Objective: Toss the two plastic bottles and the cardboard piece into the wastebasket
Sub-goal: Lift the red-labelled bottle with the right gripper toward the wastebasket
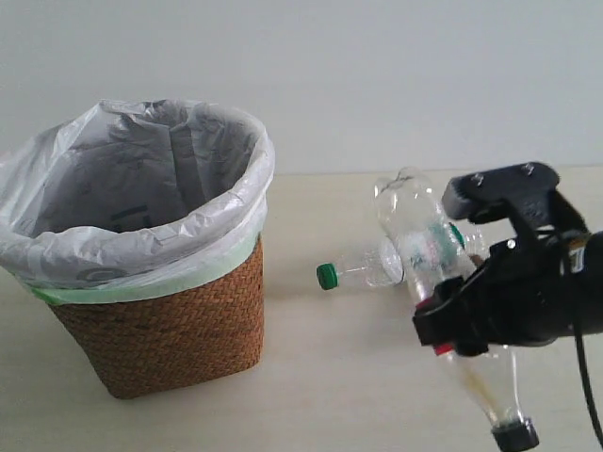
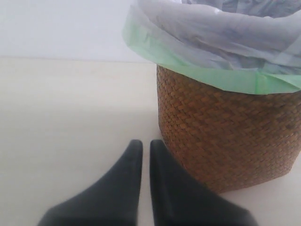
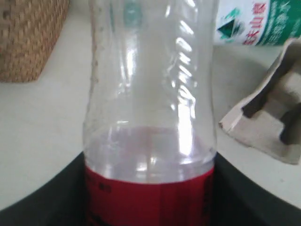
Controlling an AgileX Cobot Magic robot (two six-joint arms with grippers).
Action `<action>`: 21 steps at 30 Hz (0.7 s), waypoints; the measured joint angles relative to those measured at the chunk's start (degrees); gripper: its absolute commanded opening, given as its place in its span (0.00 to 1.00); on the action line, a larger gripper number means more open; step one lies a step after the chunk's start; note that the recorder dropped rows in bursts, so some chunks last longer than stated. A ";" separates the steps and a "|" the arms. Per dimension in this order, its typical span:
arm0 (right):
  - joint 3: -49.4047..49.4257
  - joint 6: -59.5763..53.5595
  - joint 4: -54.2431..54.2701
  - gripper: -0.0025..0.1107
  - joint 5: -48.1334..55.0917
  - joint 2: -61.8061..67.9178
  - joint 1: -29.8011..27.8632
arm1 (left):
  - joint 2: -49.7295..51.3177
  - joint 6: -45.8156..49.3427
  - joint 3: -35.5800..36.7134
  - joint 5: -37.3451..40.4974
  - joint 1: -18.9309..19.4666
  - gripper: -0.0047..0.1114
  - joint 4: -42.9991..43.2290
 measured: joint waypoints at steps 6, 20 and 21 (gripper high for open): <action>-5.54 -2.04 -2.00 0.02 9.19 -2.70 -8.26 | 0.00 0.00 0.00 0.00 0.00 0.09 0.00; -6.46 -4.80 -3.03 0.02 14.98 -2.77 -26.98 | 0.00 0.00 0.00 0.00 0.00 0.09 0.00; -6.13 -4.61 -3.33 0.02 14.98 -2.77 -27.77 | 0.00 0.00 0.00 0.00 0.00 0.09 0.00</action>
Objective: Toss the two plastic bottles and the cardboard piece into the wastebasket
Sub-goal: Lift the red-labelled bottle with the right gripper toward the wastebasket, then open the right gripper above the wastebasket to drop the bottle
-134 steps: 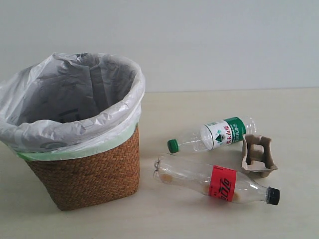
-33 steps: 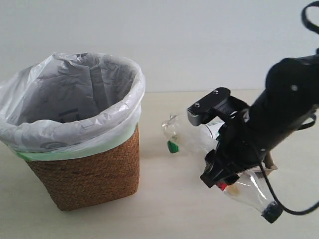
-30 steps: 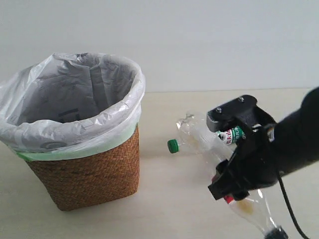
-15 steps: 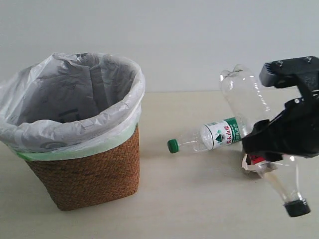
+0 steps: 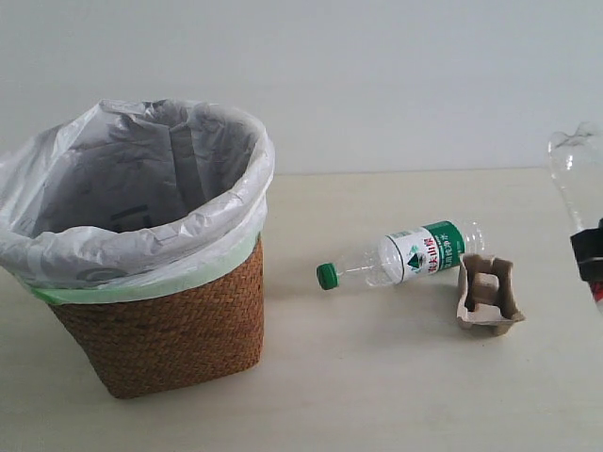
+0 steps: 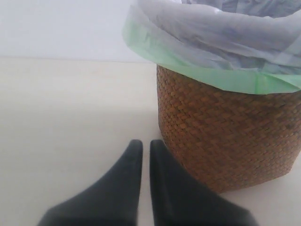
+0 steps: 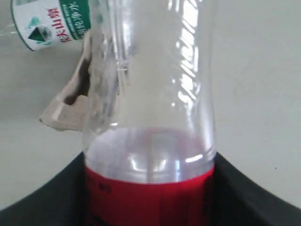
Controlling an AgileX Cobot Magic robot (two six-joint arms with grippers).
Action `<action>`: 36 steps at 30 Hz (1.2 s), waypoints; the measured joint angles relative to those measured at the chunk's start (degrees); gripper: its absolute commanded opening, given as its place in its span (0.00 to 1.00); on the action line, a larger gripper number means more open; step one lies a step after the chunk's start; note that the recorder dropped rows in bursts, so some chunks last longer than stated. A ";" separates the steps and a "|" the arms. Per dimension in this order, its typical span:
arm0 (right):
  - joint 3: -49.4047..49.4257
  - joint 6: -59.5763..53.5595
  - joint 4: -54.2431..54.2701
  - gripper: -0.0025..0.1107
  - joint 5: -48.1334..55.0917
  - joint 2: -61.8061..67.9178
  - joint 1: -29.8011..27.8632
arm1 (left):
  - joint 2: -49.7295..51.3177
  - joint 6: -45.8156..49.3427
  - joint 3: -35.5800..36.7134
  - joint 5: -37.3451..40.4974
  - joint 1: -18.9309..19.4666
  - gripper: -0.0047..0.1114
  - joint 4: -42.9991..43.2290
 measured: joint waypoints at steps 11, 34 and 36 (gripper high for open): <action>-0.51 0.75 2.21 0.02 -4.34 2.93 5.42 | 0.00 0.00 0.00 0.00 0.00 0.09 0.00; -71.02 24.79 -6.67 0.35 27.03 28.71 33.30 | 0.00 0.00 0.00 0.00 0.00 0.09 0.00; -71.24 24.89 -11.77 0.34 29.92 28.71 33.30 | 0.00 0.00 0.00 0.00 0.00 0.09 0.00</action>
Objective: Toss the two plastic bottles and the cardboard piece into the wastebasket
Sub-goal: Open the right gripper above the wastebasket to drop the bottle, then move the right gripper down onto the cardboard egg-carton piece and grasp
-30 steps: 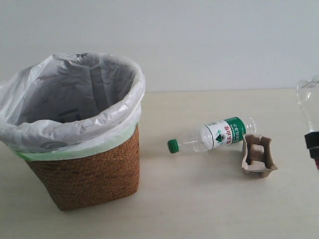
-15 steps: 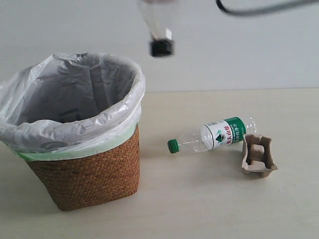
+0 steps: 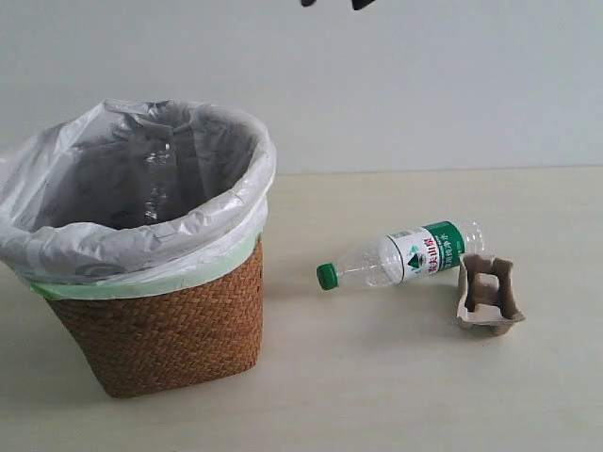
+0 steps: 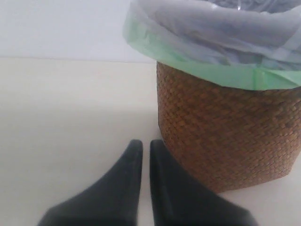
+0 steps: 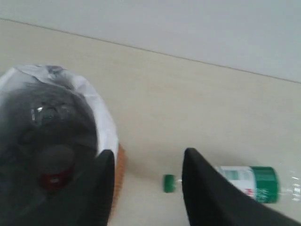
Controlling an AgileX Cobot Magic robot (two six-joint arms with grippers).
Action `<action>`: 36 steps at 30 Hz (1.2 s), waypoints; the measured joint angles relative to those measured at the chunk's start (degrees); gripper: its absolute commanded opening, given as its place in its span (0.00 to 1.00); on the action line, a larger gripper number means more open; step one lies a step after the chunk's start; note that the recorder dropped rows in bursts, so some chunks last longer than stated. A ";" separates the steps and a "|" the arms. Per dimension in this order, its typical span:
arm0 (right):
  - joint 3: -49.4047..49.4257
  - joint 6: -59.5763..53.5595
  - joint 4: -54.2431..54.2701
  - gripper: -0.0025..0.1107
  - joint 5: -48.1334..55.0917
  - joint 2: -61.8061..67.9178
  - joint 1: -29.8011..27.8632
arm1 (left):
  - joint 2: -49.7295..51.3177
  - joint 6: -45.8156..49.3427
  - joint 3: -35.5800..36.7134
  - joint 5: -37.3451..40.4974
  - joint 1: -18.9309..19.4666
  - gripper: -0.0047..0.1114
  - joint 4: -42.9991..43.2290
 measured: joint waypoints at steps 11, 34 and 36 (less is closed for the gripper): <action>3.38 6.10 -12.36 0.38 6.74 -0.09 -7.92 | 0.00 0.00 0.00 0.00 0.00 0.09 0.00; 38.52 14.03 -11.13 0.71 -10.33 2.71 -14.97 | 0.00 0.00 0.00 0.00 0.00 0.09 0.00; 40.15 14.93 -11.01 0.71 -12.33 4.44 -14.97 | 0.00 0.00 0.00 0.00 0.00 0.09 0.00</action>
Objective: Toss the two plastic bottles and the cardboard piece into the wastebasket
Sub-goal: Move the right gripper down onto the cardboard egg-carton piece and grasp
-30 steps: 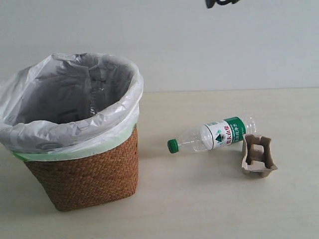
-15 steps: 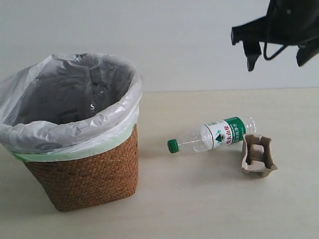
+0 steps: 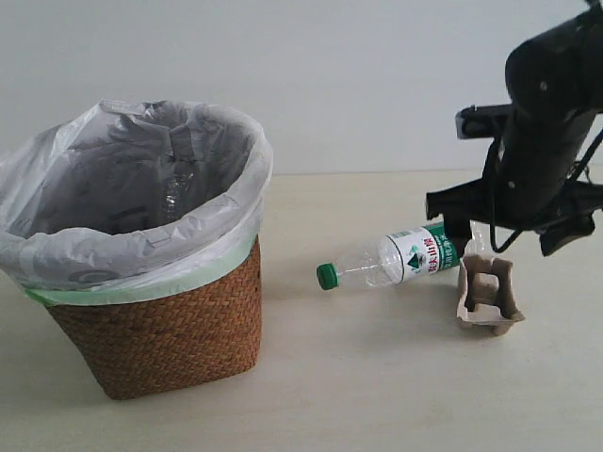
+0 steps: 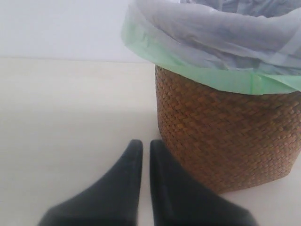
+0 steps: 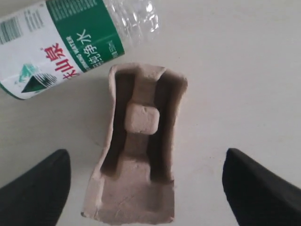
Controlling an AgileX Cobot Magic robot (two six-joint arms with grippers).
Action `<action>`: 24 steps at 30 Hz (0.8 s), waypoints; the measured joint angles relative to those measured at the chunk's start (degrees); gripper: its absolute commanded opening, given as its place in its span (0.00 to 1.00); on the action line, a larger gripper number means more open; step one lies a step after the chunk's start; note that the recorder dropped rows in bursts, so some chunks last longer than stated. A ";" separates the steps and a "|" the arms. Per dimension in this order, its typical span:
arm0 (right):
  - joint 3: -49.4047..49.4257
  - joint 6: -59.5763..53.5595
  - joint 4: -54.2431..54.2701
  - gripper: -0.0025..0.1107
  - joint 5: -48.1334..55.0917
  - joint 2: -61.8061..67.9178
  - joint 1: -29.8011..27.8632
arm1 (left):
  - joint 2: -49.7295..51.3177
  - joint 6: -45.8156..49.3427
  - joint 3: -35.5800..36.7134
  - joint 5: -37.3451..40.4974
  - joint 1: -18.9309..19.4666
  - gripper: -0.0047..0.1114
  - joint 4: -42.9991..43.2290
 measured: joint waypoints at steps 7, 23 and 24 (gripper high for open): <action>0.70 0.74 0.23 0.71 -4.53 7.02 0.00 | 0.00 0.00 0.00 0.00 0.00 0.09 0.00; 0.92 3.74 -0.21 0.46 -8.94 11.96 -2.45 | 0.00 0.00 0.00 0.00 0.00 0.09 0.00; 0.92 3.86 -0.09 0.35 -8.94 11.96 -2.45 | 0.00 0.00 0.00 0.00 0.00 0.09 0.00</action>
